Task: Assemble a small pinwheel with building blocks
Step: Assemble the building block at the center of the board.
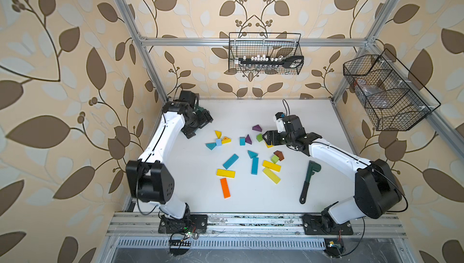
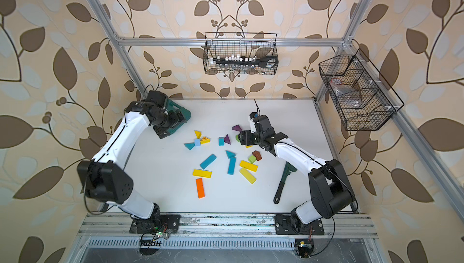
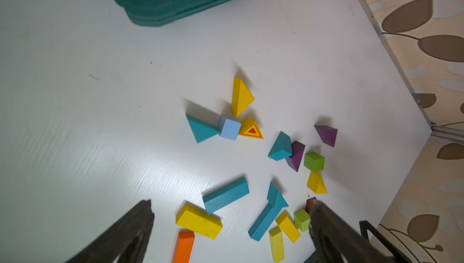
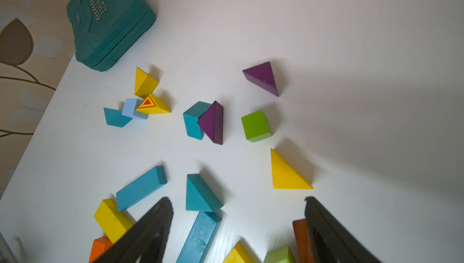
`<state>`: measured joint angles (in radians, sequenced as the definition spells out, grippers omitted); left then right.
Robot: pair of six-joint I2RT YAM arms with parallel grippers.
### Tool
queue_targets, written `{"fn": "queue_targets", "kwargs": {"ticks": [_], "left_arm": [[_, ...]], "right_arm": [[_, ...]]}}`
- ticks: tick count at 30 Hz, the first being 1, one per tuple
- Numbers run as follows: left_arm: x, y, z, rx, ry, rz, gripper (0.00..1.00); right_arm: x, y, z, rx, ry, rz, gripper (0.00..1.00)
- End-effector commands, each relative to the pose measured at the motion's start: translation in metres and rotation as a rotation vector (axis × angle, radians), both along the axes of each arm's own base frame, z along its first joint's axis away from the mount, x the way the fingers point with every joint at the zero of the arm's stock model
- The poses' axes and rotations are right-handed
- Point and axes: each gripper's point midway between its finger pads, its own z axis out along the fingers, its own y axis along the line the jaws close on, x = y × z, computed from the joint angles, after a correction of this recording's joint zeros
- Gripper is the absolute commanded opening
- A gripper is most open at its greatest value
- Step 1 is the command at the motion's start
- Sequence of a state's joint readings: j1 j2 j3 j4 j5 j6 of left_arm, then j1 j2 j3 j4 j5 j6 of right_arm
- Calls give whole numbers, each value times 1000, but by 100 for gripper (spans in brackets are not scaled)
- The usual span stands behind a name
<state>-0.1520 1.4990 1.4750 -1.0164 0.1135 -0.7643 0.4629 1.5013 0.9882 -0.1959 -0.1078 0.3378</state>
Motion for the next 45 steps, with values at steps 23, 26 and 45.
{"fn": "queue_targets", "kwargs": {"ticks": [23,26,45], "left_arm": [[-154,-73,-121,185,370,-83,75],[-152,-78,-142,195,413,-70,64],[-83,-120,-159,402,457,-564,85]], "right_arm": [[-75,9,-38,-142,58,156,89],[-75,8,-41,-147,61,156,89],[-71,-3,-48,-143,70,129,91]]}}
